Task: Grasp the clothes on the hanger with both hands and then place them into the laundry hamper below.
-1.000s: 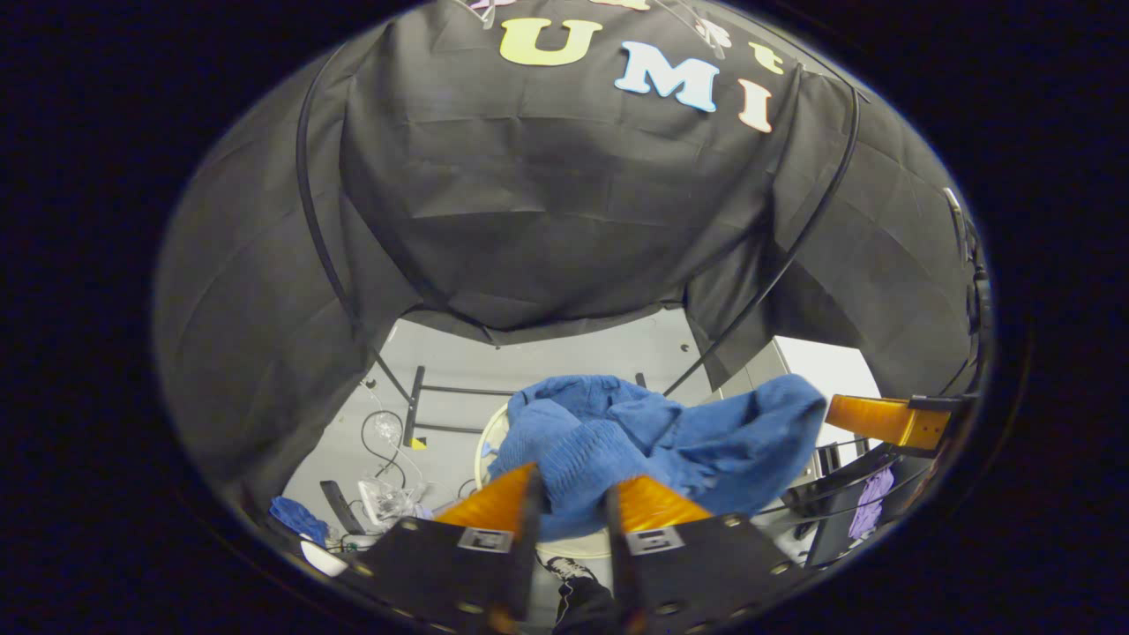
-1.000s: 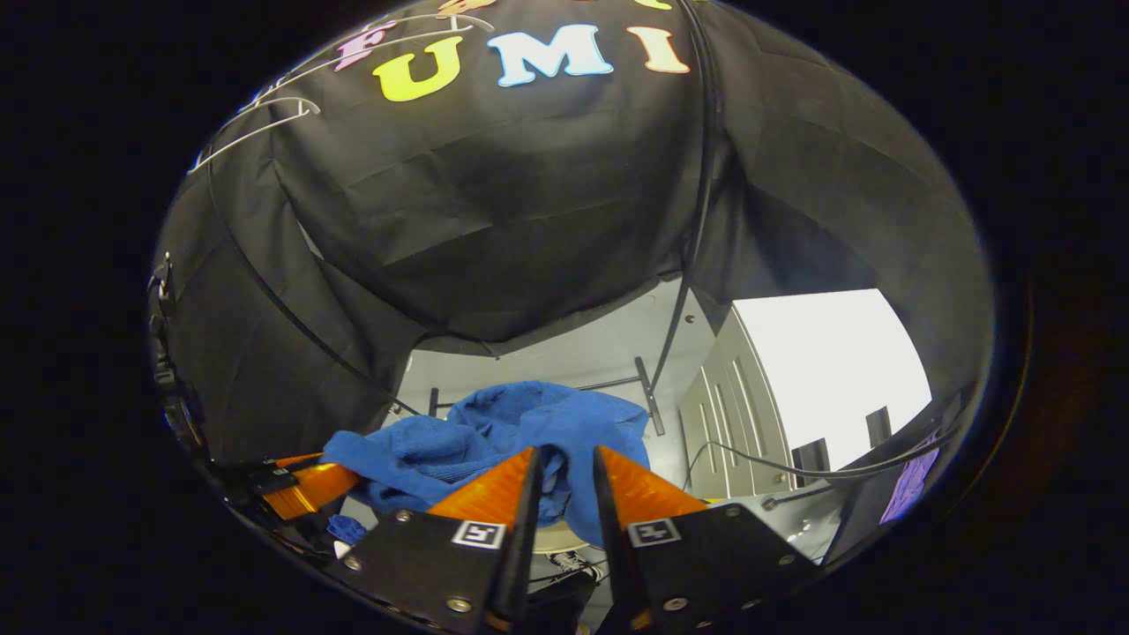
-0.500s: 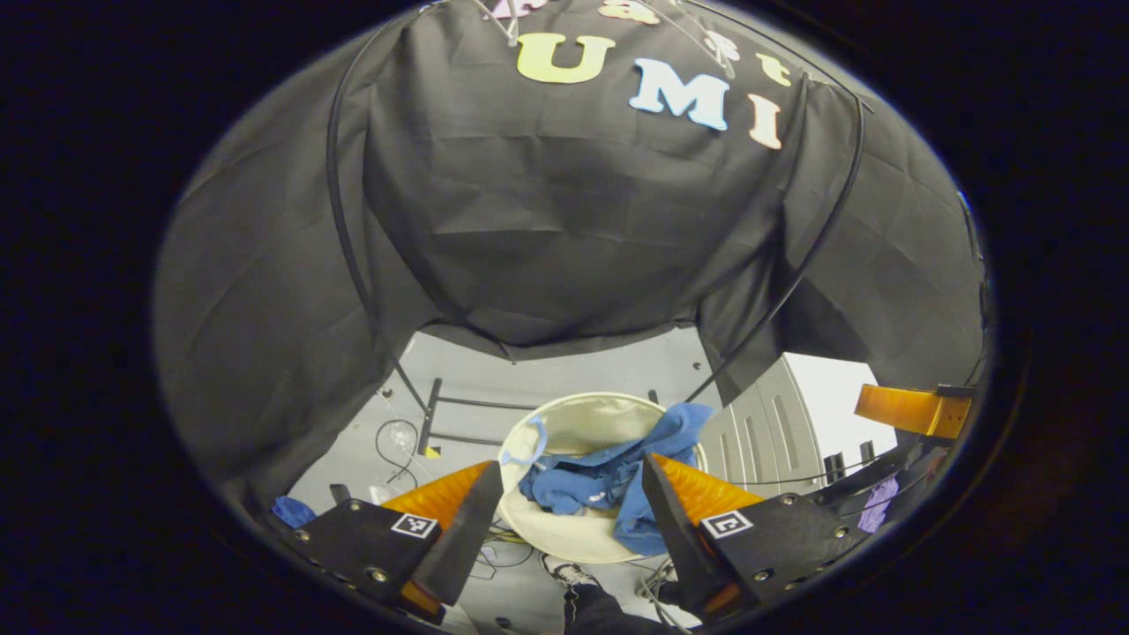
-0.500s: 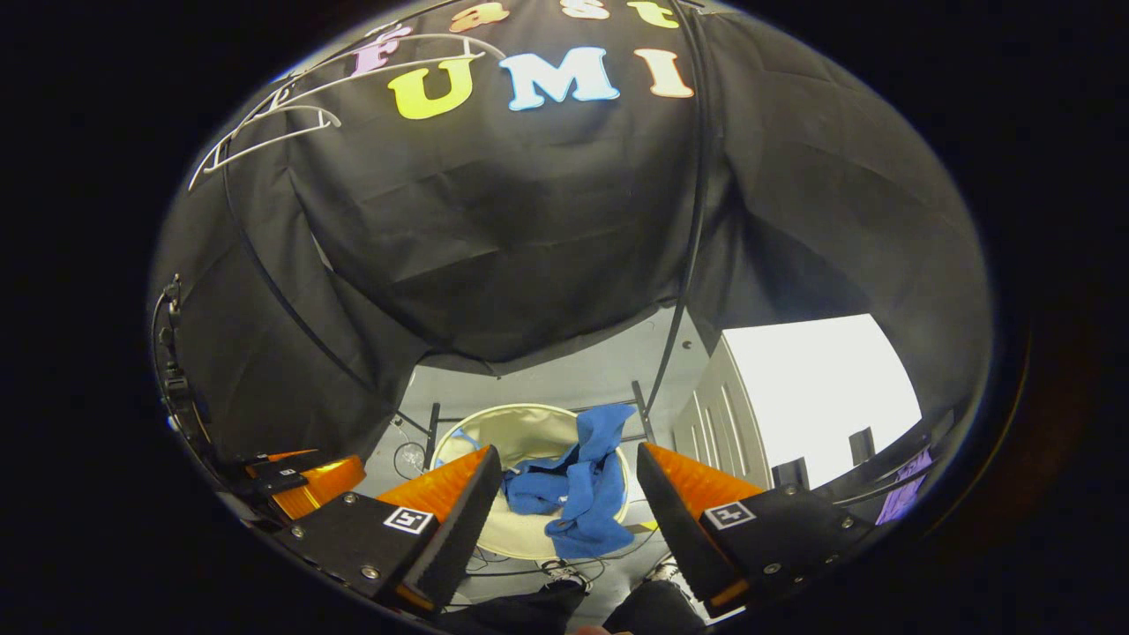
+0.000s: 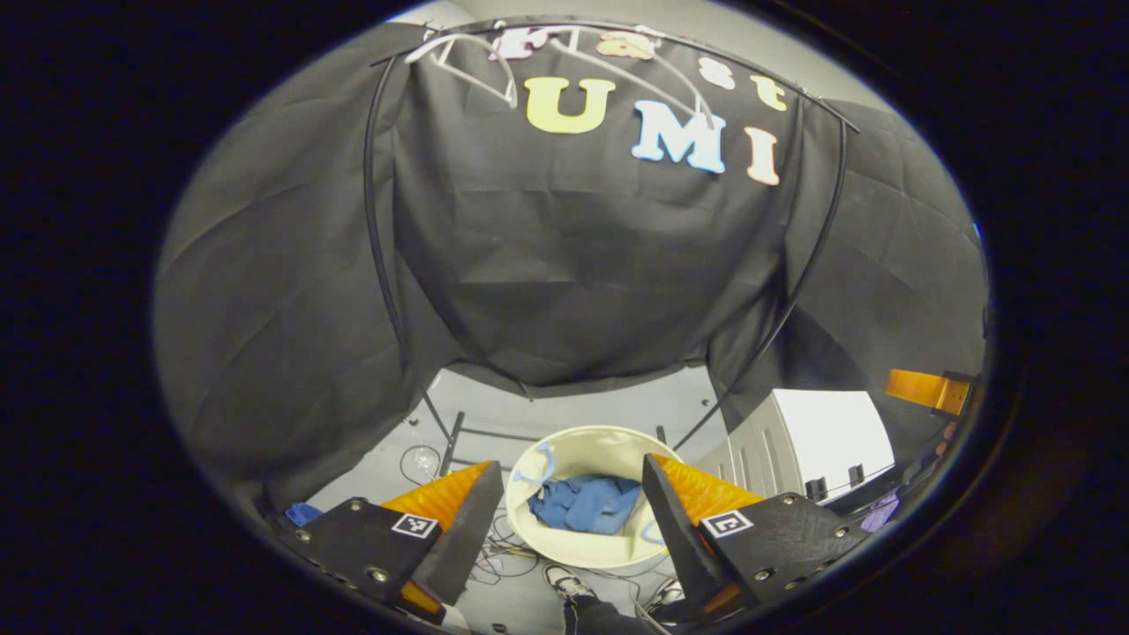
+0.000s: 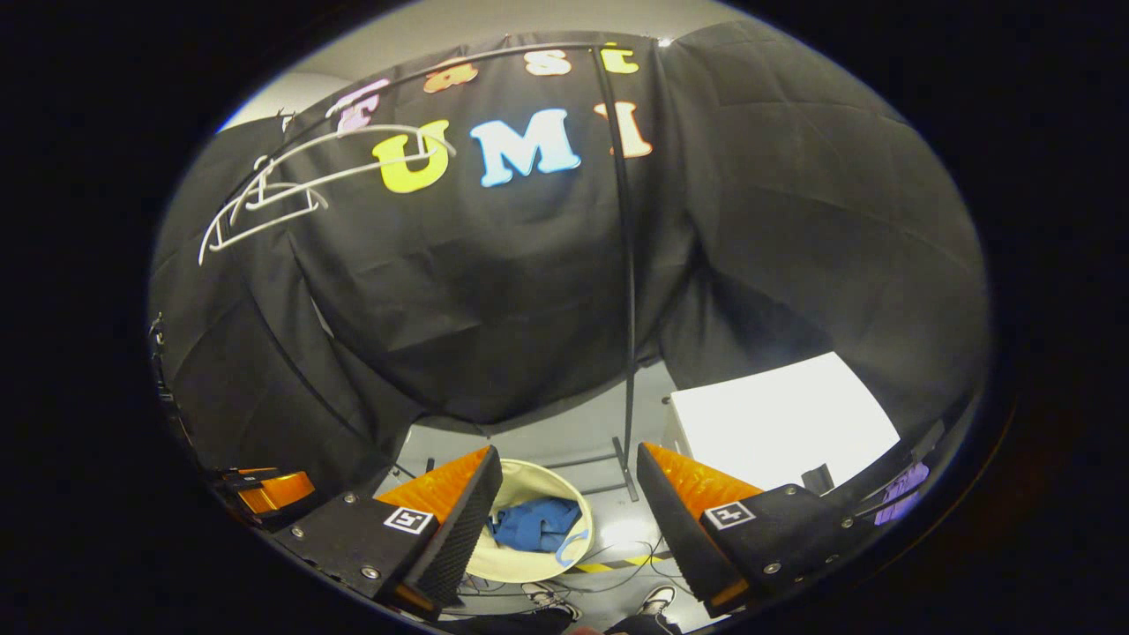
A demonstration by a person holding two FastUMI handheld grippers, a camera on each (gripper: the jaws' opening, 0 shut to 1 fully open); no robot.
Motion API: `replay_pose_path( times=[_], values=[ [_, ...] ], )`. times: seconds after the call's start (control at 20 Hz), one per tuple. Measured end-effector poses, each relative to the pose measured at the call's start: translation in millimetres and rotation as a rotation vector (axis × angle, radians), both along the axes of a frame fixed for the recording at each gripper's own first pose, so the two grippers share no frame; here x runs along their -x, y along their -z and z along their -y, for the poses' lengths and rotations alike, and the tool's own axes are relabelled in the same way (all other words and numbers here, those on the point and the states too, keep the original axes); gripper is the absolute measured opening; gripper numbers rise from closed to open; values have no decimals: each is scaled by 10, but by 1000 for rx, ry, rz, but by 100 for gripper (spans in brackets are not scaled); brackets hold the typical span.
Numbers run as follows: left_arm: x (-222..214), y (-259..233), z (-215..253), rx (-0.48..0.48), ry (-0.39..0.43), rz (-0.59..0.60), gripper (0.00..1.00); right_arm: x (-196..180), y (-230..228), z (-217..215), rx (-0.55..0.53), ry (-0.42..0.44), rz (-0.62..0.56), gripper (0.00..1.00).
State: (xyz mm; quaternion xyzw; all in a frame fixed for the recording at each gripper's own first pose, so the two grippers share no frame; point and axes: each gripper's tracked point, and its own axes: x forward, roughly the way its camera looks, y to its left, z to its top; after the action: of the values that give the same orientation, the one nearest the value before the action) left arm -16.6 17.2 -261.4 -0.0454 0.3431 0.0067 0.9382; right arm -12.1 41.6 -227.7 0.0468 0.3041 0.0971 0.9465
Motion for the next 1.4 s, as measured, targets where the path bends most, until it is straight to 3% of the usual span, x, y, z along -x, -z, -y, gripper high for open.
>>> replay_pose_path(
  times=[0.1, 0.3, 0.4, 0.45, 0.75, 0.9, 1.05, 1.1, 1.15, 1.4],
  values=[
    [-3, -401, 196, -1, -14, 64, 87, -25, -265, 280, -21, 19, 48, 96],
    [-36, -1281, 496, -33, -20, 224, 96, -174, -681, 794, -21, 54, 173, 96],
    [-76, -1683, 614, -61, -14, 304, 96, -277, -888, 987, -24, 65, 239, 92],
    [-87, -1891, 665, -72, -19, 345, 96, -314, -1013, 1055, -31, 63, 269, 96],
    [101, -2925, 917, -93, -73, 567, 96, -435, -1797, 1439, -43, 25, 480, 96],
    [309, -3196, 938, -143, -76, 658, 96, -454, -2123, 1622, -7, 16, 590, 92],
    [462, -3510, 1048, -117, -65, 753, 96, -449, -2348, 1777, 5, 39, 660, 95],
    [462, -3584, 1050, -104, -73, 773, 96, -457, -2404, 1820, 6, 52, 678, 91],
    [443, -3606, 1013, -94, -90, 778, 96, -454, -2419, 1841, 5, 65, 684, 95],
    [363, -3581, 682, -78, -146, 809, 96, -467, -2453, 1950, -15, 128, 682, 95]
  ],
)
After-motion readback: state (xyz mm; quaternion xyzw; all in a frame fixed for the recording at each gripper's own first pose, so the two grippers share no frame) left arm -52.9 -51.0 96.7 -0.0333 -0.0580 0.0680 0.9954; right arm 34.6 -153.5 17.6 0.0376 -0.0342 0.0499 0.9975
